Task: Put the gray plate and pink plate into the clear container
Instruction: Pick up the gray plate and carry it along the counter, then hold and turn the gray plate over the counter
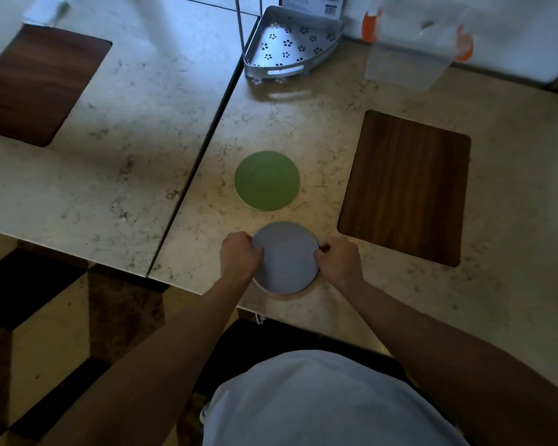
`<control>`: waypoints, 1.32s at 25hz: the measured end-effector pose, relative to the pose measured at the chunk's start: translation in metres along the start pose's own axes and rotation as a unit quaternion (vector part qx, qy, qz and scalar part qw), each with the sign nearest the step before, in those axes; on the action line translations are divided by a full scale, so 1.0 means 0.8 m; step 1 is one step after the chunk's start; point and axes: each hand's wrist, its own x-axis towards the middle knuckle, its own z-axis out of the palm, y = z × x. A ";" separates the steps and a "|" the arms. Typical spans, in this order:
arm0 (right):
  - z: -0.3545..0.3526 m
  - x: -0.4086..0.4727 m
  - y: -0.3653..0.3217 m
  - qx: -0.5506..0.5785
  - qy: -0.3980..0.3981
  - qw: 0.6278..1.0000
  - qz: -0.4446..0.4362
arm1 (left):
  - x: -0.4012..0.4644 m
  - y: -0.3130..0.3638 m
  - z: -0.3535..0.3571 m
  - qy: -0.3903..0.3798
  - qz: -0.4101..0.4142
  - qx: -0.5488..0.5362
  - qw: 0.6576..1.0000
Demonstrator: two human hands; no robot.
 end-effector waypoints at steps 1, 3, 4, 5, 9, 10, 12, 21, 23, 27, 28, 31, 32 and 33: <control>0.000 -0.001 0.000 -0.012 0.004 1.000 -0.005 | -0.001 0.001 0.001 0.003 0.006 0.019 1.000; -0.003 -0.002 0.000 -0.030 0.000 0.999 -0.014 | -0.002 0.001 0.002 0.003 0.014 0.049 0.999; -0.004 -0.001 0.001 -0.036 -0.004 0.999 -0.018 | -0.001 0.001 0.002 0.003 0.015 0.059 0.998; -0.005 -0.001 0.001 -0.037 -0.007 0.999 -0.020 | 0.001 0.000 0.003 0.003 0.014 0.069 0.998; -0.003 0.001 -0.002 -0.034 -0.007 0.999 0.006 | -0.003 0.001 0.011 0.023 0.020 0.094 0.995; -0.002 0.002 -0.004 -0.035 -0.010 0.999 0.017 | -0.005 0.001 0.013 0.027 0.022 0.097 0.995; -0.001 0.004 -0.005 -0.025 -0.014 0.999 0.036 | -0.006 0.001 0.014 0.031 0.022 0.102 0.994; 0.000 0.002 -0.007 0.013 -0.018 0.998 0.052 | 0.008 -0.003 0.007 -0.015 -0.007 0.007 1.000; 0.000 0.001 -0.005 0.033 -0.016 0.998 0.049 | 0.009 -0.005 0.003 -0.022 -0.025 -0.021 0.999; -0.004 0.005 -0.003 0.088 -0.022 0.995 0.051 | 0.016 -0.004 -0.007 -0.036 -0.045 -0.053 0.997; -0.004 0.007 -0.003 0.087 -0.032 0.995 0.047 | 0.016 -0.003 -0.010 -0.036 -0.049 -0.066 0.996; -0.006 0.016 -0.011 0.081 -0.046 0.995 0.028 | 0.021 -0.002 -0.018 -0.007 -0.054 -0.079 0.995; -0.007 0.020 -0.016 0.086 -0.042 0.995 0.029 | 0.025 -0.001 -0.022 -0.002 -0.052 -0.082 0.995; -0.009 0.025 -0.023 0.090 -0.036 0.995 0.026 | 0.029 0.002 -0.026 0.000 -0.048 -0.085 0.995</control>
